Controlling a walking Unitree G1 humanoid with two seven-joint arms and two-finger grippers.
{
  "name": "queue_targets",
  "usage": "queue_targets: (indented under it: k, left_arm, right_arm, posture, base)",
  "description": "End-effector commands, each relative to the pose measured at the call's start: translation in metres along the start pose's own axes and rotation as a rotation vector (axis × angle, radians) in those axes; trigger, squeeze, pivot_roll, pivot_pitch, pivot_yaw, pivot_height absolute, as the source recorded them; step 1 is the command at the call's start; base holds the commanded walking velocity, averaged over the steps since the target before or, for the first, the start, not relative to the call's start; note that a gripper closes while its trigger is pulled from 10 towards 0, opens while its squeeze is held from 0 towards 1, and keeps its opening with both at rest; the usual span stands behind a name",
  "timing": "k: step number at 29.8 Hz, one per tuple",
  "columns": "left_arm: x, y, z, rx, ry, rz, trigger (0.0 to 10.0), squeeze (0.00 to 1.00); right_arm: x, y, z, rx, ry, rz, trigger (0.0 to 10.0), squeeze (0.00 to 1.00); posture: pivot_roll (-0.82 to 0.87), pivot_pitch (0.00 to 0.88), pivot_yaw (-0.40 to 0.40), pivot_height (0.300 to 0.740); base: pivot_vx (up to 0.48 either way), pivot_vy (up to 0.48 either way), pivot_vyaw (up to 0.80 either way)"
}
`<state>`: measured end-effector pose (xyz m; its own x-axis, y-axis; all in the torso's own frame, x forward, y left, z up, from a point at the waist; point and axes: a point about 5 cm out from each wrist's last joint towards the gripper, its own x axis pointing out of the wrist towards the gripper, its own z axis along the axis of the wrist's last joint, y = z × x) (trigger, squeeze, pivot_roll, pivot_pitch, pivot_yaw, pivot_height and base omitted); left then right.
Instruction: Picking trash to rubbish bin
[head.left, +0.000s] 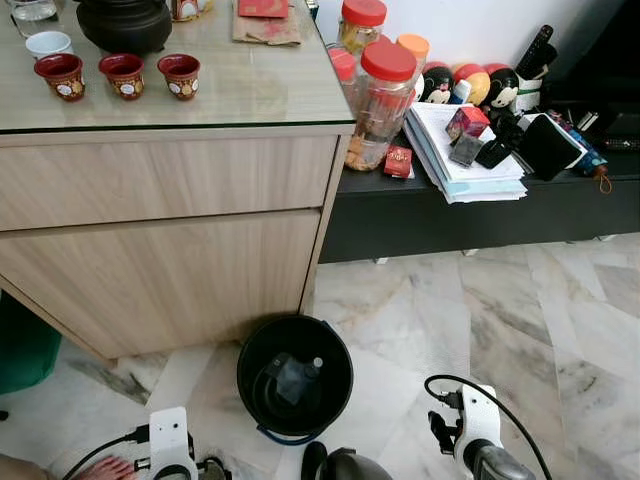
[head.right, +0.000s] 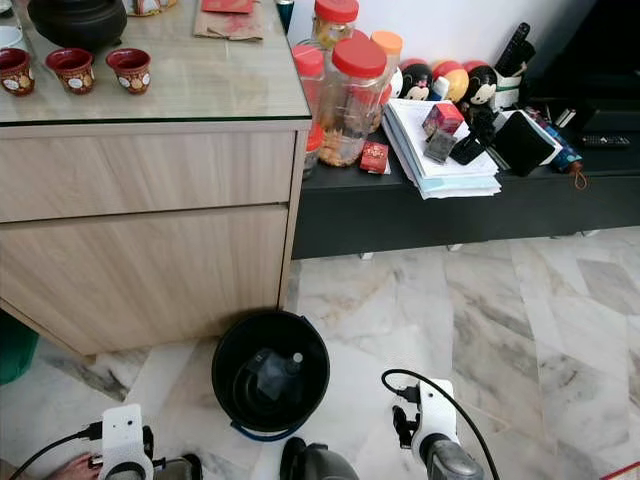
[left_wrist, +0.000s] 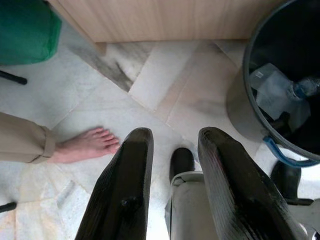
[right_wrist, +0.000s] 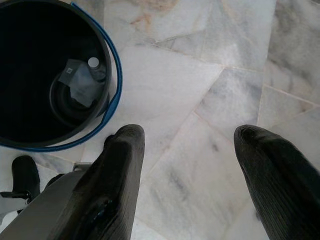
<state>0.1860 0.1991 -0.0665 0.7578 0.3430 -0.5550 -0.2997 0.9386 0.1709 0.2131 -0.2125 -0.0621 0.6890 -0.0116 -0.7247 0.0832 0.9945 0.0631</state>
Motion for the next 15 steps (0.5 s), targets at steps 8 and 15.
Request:
queue_targets:
  k: [8,15]
  left_arm:
    - [-0.0123,-0.0029,-0.0256,0.015,0.102,-0.023,10.0,0.00]
    - [-0.0115,-0.0037,-0.0241,0.012,0.097,-0.026,10.0,0.00]
  right_arm:
    - [-0.0026,-0.0067,-0.0069,0.022,0.020,-0.029,10.0,0.00]
    - [-0.0026,-0.0068,-0.0065,0.022,0.018,-0.029,10.0,0.00]
  posture:
    - [0.09,0.219,-0.187,0.740]
    - [0.09,0.218,-0.188,0.740]
  base:
    - [-0.296,0.000,0.00]
    - [-0.298,0.000,0.00]
